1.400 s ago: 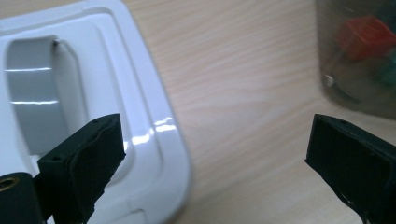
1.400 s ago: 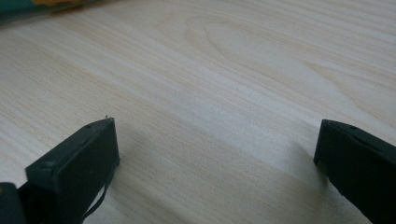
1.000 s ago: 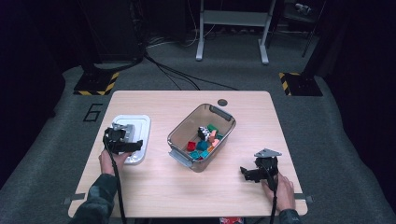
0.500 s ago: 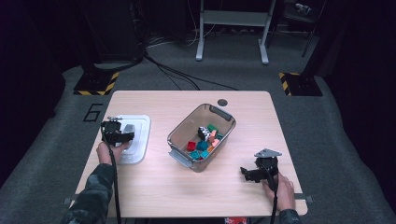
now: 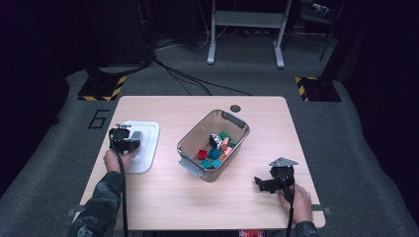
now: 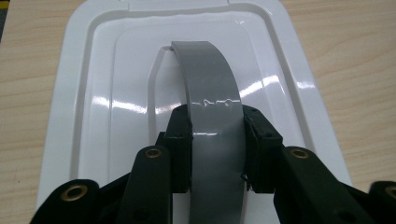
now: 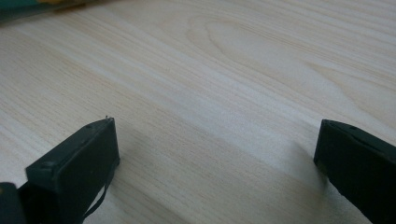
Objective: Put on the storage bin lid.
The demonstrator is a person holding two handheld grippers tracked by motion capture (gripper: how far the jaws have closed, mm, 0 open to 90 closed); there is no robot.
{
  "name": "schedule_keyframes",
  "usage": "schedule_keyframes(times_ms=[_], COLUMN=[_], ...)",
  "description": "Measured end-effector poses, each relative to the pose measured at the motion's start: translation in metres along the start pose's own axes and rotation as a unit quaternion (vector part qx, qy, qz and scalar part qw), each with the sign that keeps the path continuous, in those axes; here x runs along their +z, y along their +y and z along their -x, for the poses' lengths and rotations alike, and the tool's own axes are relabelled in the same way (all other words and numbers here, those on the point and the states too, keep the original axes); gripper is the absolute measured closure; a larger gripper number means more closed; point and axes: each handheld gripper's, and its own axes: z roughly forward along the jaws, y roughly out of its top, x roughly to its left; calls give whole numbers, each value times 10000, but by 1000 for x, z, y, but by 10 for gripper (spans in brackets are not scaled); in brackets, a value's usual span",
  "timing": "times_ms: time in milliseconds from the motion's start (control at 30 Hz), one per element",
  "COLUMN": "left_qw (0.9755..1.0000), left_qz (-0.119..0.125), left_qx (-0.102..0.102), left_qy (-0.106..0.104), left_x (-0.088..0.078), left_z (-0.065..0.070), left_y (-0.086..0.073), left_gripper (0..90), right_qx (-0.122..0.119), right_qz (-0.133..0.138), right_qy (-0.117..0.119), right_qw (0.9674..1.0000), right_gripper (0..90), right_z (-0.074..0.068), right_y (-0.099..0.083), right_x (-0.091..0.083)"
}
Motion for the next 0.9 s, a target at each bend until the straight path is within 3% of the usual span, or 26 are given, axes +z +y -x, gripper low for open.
schedule_keyframes(times_ms=[400,567,900], left_qw=[9999,9990,9967], left_qz=[132,278,362], left_qx=[96,152,489], left_qy=[-56,-308,-530], left_x=[-10,-22,-52], left_z=[-2,-4,-4], left_y=[-5,-5,5], left_gripper=[675,675,676], right_qx=[1,-1,0], right_qz=[0,0,-1], right_qy=[-1,0,-1], right_qw=[10000,10000,10000], right_gripper=[0,0,0], right_z=[0,0,0], right_y=[0,0,0], right_x=[0,0,0])
